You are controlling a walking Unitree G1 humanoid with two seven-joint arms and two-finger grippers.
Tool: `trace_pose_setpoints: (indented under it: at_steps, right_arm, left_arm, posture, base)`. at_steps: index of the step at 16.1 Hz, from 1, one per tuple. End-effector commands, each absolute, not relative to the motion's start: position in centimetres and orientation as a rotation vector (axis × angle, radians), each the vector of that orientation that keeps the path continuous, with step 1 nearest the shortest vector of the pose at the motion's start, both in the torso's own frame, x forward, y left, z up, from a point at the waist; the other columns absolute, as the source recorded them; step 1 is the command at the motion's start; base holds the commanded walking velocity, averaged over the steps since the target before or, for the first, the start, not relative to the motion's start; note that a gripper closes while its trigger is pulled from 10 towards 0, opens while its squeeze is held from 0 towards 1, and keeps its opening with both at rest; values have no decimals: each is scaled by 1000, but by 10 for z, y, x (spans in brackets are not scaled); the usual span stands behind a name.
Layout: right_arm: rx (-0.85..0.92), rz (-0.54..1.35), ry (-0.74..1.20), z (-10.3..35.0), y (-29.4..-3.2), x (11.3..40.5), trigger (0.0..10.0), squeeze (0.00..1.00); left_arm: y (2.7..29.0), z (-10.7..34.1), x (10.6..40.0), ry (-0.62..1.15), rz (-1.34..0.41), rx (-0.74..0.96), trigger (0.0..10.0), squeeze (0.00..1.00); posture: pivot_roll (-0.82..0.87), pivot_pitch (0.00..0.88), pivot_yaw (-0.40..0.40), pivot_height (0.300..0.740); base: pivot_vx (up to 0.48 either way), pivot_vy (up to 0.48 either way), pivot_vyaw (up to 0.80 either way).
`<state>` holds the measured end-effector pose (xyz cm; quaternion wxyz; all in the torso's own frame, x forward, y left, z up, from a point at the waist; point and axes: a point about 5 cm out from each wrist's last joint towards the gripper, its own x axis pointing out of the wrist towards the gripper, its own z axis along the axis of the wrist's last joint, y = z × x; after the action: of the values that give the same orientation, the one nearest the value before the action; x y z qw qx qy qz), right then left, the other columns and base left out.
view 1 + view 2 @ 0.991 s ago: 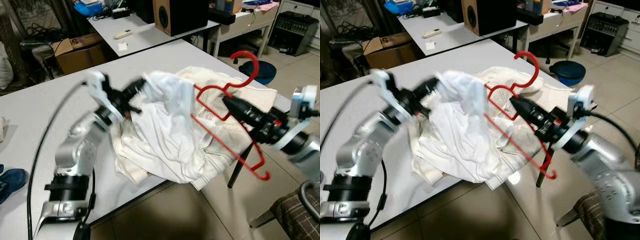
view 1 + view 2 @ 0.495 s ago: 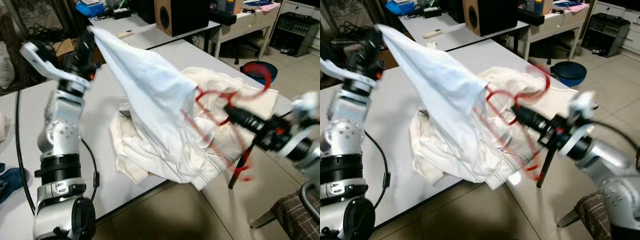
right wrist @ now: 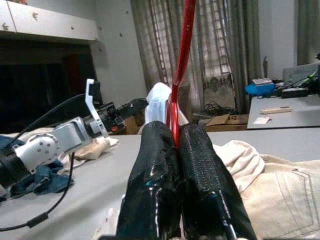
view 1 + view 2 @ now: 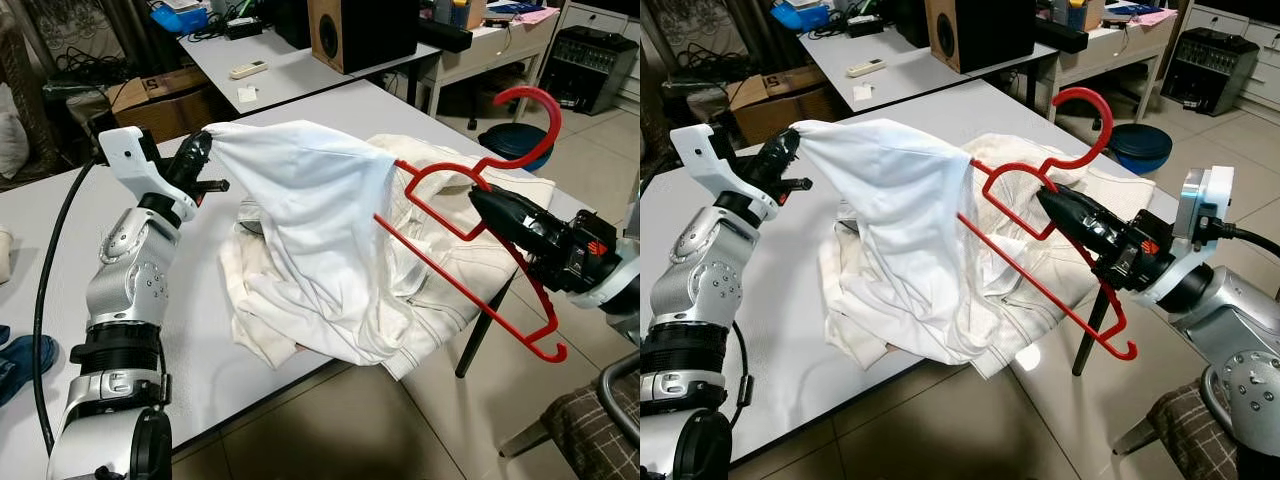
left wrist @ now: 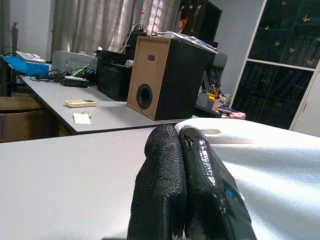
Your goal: Hang hanger
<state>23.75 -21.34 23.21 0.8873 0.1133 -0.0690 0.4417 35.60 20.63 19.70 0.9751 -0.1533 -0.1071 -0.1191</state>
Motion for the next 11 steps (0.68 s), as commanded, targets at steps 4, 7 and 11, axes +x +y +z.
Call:
trace_pose_setpoints:
  at_steps: [4,7,11]
  right_arm:
    - [246,935,-210,247,-216,237,10000,0]
    - [261,916,-237,250,-217,240,10000,0]
    - [253,924,-229,251,-218,239,10000,0]
  left_arm:
    - [202,192,351,-172,-324,-225,10000,1000]
    - [180,181,335,-86,-596,-187,10000,1000]
    - [194,185,329,-68,-654,-155,10000,1000]
  posture:
    - [-150,0,133,740]
    - [-142,0,132,740]
    - [-145,0,134,740]
  base:
    - [0,0,0]
    - [0,0,0]
    - [0,0,0]
